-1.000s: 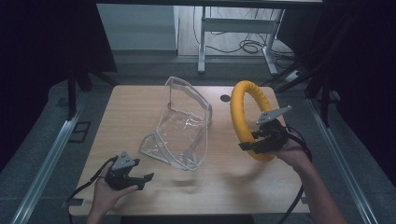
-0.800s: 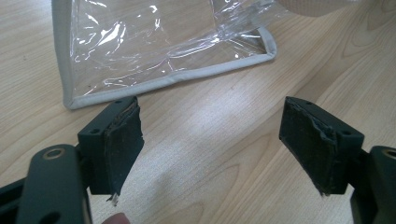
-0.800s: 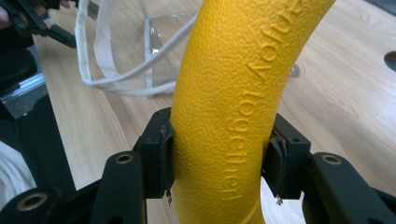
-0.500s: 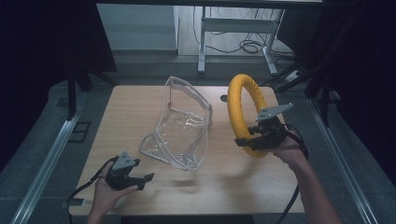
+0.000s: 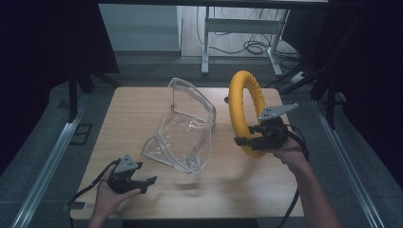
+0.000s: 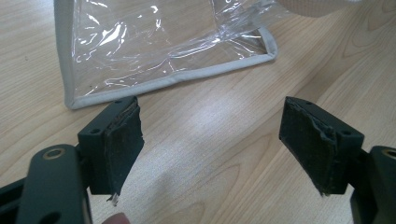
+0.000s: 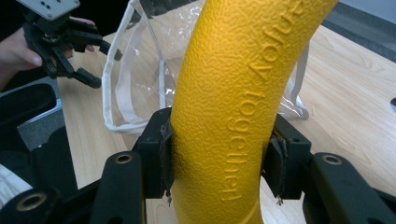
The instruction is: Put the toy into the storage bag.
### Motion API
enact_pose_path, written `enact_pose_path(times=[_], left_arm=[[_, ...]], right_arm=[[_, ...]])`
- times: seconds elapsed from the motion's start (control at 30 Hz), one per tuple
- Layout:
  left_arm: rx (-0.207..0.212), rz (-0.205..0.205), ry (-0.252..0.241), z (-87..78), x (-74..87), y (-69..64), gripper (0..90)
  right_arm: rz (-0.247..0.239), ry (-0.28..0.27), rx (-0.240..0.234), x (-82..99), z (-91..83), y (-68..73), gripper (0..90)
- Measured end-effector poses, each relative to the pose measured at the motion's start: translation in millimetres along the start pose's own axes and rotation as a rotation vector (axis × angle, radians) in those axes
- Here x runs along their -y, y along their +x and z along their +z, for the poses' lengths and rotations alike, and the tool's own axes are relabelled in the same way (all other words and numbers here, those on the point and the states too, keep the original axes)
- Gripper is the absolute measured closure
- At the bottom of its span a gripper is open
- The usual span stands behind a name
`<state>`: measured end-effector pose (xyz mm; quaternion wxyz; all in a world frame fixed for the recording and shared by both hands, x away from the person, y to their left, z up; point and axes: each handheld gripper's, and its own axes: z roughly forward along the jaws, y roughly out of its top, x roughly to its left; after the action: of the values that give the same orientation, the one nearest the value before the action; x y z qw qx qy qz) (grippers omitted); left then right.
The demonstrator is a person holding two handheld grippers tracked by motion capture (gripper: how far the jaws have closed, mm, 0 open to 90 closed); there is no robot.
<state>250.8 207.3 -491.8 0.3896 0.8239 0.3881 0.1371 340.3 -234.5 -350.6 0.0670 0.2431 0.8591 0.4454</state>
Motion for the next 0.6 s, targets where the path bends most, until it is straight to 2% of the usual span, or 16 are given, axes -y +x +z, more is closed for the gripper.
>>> enact_pose_path(times=[0.23, 0.6], left_arm=[[0.002, -0.004, -0.003, -0.1, 0.0, -0.4, 21.3], [0.001, -0.002, -0.001, -0.2, -0.2, -0.5, 21.3]], right_arm=[[-0.001, -0.044, -0.026, -7.8, -1.3, 4.8, 49.6], [-0.008, -0.111, -0.039, -20.9, -5.3, 11.9, 49.5]])
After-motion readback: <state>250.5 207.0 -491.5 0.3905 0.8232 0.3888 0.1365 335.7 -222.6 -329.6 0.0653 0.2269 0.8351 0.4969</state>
